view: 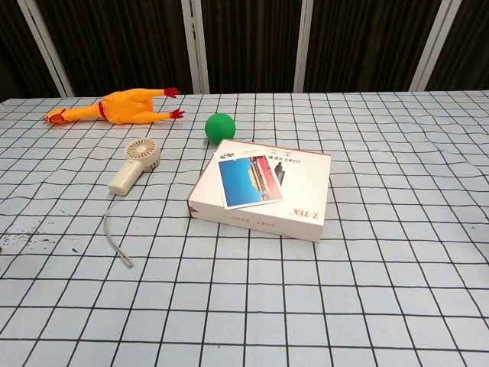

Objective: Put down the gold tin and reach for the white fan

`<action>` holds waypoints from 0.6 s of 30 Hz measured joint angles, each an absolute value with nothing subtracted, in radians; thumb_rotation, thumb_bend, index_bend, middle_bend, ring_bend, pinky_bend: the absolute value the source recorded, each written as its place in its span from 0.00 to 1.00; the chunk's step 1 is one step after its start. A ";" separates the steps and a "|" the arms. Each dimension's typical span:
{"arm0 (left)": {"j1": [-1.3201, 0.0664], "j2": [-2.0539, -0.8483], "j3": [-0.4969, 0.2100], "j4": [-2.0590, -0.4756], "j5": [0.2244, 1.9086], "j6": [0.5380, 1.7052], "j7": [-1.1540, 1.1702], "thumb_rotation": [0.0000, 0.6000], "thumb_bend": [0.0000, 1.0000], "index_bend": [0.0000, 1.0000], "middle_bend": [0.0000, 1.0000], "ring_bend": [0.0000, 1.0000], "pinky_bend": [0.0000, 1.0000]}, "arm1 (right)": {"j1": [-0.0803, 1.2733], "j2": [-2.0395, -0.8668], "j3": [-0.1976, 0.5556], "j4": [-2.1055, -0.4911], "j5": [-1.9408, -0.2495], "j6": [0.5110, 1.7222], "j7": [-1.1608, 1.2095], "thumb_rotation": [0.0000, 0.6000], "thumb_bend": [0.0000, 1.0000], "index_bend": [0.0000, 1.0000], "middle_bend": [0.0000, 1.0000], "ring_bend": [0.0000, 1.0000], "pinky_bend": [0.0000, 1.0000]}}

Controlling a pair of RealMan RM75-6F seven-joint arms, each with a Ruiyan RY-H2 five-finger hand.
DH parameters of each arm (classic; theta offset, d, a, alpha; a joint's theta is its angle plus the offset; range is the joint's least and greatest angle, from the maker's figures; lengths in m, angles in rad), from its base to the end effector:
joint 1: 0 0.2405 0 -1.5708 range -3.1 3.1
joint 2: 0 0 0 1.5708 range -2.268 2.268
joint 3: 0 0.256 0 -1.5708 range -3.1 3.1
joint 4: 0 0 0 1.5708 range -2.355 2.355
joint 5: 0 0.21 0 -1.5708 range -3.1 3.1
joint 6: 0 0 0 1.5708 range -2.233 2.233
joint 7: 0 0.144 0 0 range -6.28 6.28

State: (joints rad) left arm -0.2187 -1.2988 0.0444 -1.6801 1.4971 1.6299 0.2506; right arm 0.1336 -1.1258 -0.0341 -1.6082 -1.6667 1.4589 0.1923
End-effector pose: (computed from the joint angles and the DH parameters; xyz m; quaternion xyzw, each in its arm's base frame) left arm -0.2553 0.1943 0.1062 -0.6101 -0.3376 -0.4333 0.5710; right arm -0.2894 -0.1748 0.1334 0.6332 -0.4294 0.4429 0.4674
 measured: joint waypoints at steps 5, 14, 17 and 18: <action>-0.212 -1.296 0.036 -1.683 1.498 1.618 0.257 1.00 0.14 0.00 0.00 0.00 0.00 | 0.132 -1.125 -0.036 -1.609 -1.670 1.462 0.192 1.00 0.29 0.00 0.00 0.00 0.06; -0.210 -1.291 0.021 -1.703 1.483 1.580 0.290 1.00 0.37 0.00 0.48 0.32 0.48 | 0.131 -1.125 -0.040 -1.614 -1.677 1.463 0.187 1.00 0.29 0.00 0.00 0.00 0.06; -0.224 -1.291 -0.002 -1.713 1.474 1.566 0.322 1.00 0.52 0.00 0.75 0.59 0.70 | 0.133 -1.127 -0.038 -1.614 -1.676 1.459 0.184 1.00 0.29 0.00 0.00 0.00 0.06; -0.233 -1.292 -0.014 -1.718 1.467 1.554 0.339 1.00 0.56 0.00 0.80 0.64 0.74 | 0.134 -1.127 -0.038 -1.614 -1.675 1.457 0.184 1.00 0.29 0.00 0.00 0.00 0.06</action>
